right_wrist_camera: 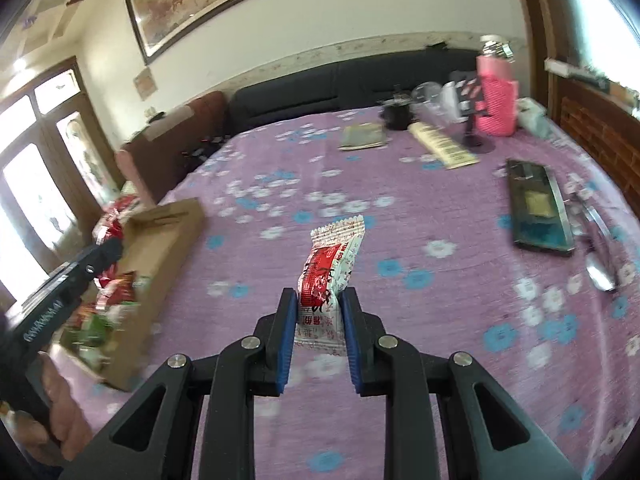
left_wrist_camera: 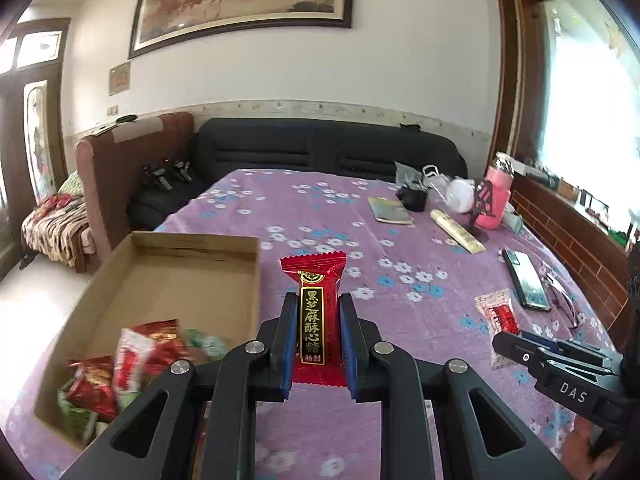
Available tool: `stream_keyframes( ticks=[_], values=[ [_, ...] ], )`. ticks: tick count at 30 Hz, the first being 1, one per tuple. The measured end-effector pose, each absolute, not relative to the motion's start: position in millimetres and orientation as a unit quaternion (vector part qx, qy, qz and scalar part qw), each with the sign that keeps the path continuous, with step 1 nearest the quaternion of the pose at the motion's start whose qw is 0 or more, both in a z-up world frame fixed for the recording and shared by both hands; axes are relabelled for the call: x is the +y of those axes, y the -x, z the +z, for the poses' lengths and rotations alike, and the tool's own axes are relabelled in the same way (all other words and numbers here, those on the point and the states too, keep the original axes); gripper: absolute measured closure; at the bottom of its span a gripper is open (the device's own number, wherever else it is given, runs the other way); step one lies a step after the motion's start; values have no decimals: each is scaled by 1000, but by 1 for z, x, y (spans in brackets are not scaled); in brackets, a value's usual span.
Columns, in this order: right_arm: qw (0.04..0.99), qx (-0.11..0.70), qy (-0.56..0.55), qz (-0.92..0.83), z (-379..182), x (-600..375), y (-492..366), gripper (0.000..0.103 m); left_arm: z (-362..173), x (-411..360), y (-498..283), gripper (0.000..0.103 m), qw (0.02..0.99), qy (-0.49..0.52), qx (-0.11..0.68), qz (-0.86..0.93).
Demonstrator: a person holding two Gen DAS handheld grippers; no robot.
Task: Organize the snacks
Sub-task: 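Carry both held snacks over the cardboard tray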
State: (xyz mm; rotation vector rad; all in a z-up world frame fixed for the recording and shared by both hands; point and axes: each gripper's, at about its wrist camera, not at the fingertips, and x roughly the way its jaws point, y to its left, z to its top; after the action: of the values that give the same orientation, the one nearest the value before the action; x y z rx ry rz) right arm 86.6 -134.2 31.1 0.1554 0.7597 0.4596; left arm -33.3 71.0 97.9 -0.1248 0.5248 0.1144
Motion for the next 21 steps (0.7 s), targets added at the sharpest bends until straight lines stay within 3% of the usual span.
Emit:
stream_keyframes(
  ticks=[10,21],
  values=[
    [877,368,-37,305,54,-37,-70,81,86,160,60,83,946,105,279,131],
    [841,397,-14,368,31,62,-59,81,37,209,64,83,917,130,334,177]
  ],
)
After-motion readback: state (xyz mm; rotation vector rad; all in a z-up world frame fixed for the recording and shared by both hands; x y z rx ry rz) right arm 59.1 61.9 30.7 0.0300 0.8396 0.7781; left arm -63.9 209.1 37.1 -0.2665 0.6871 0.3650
